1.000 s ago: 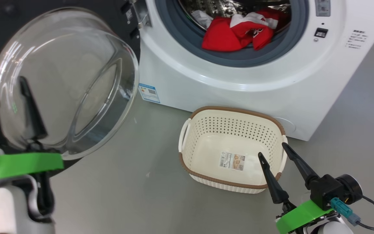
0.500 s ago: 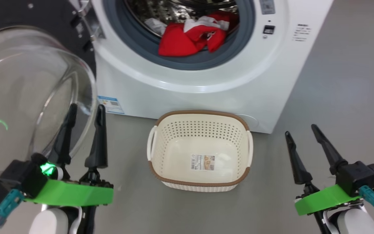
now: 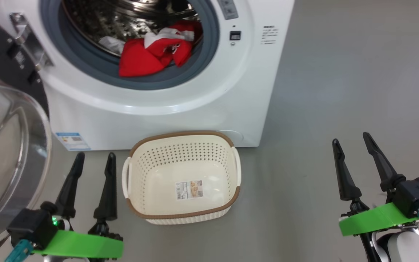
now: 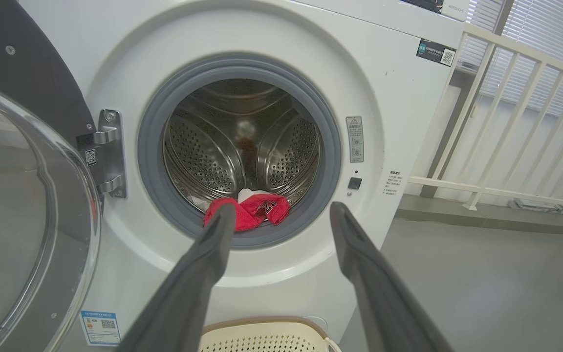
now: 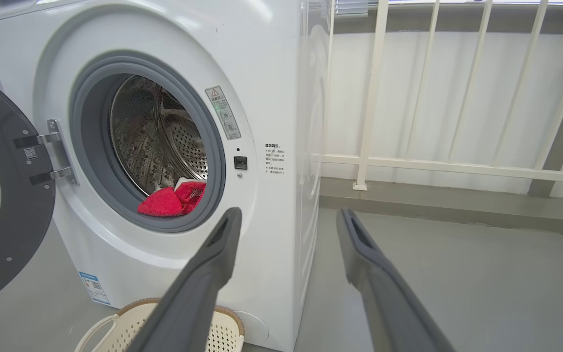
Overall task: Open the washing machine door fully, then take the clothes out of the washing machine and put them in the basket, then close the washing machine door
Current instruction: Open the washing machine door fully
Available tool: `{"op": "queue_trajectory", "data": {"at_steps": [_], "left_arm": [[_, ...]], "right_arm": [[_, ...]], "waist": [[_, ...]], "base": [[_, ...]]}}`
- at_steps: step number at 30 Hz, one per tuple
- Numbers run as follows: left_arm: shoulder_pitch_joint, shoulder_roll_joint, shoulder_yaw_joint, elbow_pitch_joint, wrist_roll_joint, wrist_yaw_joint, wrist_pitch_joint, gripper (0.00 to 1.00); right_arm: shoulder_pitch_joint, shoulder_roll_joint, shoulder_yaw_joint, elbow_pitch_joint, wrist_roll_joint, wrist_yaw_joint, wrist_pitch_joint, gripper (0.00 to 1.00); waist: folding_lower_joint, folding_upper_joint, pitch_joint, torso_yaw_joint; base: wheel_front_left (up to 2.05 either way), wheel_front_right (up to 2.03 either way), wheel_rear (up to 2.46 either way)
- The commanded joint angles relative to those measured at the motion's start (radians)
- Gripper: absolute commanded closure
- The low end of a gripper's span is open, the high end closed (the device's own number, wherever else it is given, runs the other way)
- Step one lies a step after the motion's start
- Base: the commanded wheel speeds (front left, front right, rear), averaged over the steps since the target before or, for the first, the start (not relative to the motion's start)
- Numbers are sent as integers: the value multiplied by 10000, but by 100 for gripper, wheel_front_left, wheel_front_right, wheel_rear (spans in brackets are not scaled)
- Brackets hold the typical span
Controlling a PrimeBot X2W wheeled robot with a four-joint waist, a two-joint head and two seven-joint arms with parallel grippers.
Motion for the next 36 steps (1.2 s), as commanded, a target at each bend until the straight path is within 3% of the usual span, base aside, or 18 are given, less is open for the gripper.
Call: {"op": "queue_trajectory", "data": {"at_steps": [1,11,36], "left_arm": [[49,227,382,-289,110,155,60,0],[969,427,686,-155,86,485,118,0],[1579,599,685,84,-9,748,163,0]], "right_arm": [[49,3,233,-272,-80,62,-62,0],[625,3,321,-318,-7,62,-62,0],[1238,3,247,-524,19,62,-62,0]], "waist": [[0,0,-254,-486],[0,0,-930,-987],[0,0,-1348,-913]], "base": [[0,0,0],[0,0,0],[0,0,0]]}}
